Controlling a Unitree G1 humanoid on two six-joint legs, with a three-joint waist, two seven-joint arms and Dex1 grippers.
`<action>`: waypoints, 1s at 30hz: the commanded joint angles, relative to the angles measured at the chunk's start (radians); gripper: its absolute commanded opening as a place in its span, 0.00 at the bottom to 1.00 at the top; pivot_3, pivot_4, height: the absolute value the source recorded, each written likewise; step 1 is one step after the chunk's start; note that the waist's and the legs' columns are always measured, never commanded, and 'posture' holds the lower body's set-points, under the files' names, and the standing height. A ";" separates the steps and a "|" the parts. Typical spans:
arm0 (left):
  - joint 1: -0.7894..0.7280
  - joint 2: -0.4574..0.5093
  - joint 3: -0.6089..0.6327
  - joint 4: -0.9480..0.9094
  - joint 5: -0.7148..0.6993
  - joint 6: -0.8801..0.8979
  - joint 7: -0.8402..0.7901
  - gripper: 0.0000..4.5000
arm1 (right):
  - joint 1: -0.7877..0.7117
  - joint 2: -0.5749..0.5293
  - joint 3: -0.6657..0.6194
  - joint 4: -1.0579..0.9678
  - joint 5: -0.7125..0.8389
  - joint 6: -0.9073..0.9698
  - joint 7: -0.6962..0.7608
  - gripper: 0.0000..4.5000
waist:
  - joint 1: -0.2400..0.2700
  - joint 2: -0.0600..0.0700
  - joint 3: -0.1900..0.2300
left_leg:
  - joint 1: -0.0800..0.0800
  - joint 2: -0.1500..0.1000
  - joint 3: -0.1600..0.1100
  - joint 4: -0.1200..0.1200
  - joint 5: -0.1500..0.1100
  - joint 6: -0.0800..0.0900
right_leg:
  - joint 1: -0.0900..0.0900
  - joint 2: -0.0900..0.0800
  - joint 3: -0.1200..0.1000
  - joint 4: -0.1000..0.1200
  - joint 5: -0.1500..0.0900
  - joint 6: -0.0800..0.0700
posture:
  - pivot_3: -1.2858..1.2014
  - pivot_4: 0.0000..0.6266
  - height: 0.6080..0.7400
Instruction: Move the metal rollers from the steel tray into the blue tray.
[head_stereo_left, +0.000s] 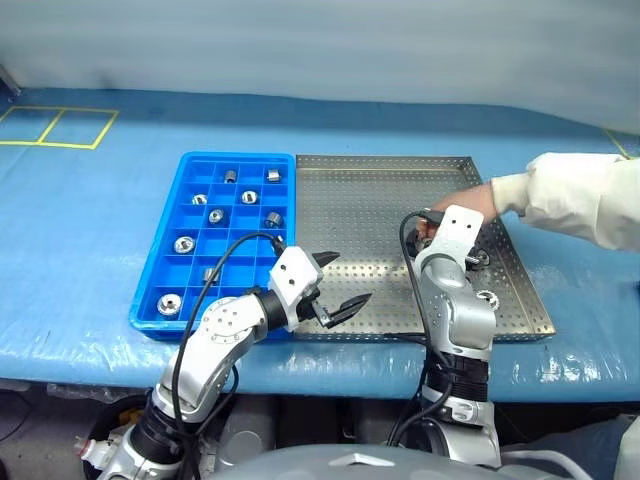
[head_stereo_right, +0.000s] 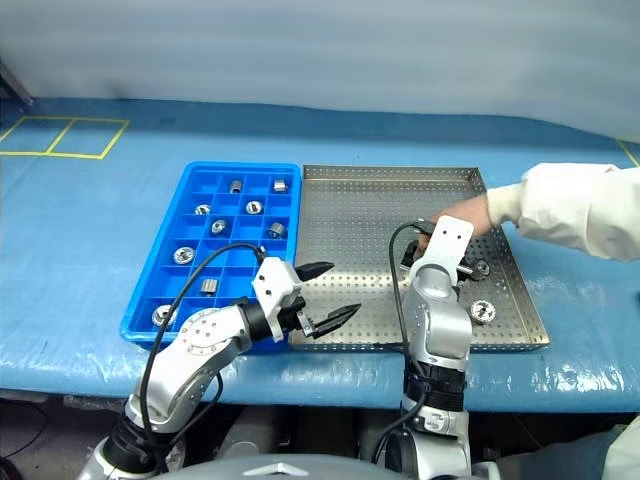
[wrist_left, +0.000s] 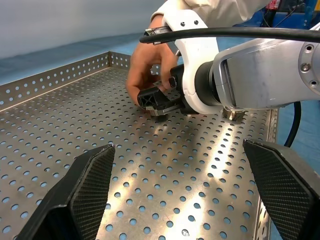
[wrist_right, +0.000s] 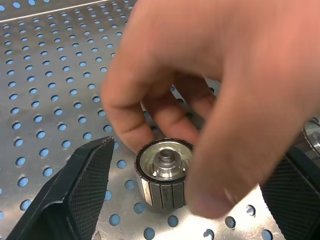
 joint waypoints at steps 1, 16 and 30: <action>0.000 -0.002 -0.010 -0.027 0.003 -0.025 -0.003 0.99 | 0.021 0.032 0.013 -0.009 0.005 -0.019 -0.003 1.00 | 0.000 0.000 0.000 | 0.000 0.000 0.000 0.000 0.000 0.000 | 0.000 0.000 0.000 0.000 0.000 0.000 | 0.60 0.24 1.00; 0.002 -0.005 -0.014 -0.028 -0.003 -0.029 -0.006 0.99 | 0.020 0.026 0.021 -0.003 0.010 -0.017 0.008 1.00 | 0.000 0.001 0.001 | 0.000 0.000 0.000 0.000 0.000 0.000 | 0.000 0.000 0.000 0.000 0.000 0.000 | 0.60 0.24 1.00; -0.004 -0.009 -0.016 -0.025 -0.005 -0.031 -0.009 0.99 | 0.020 0.024 0.023 0.000 0.015 -0.020 0.007 1.00 | 0.000 0.003 0.002 | 0.000 0.000 0.000 0.000 0.000 0.000 | 0.000 0.000 0.000 0.000 0.000 0.000 | 0.60 0.24 1.00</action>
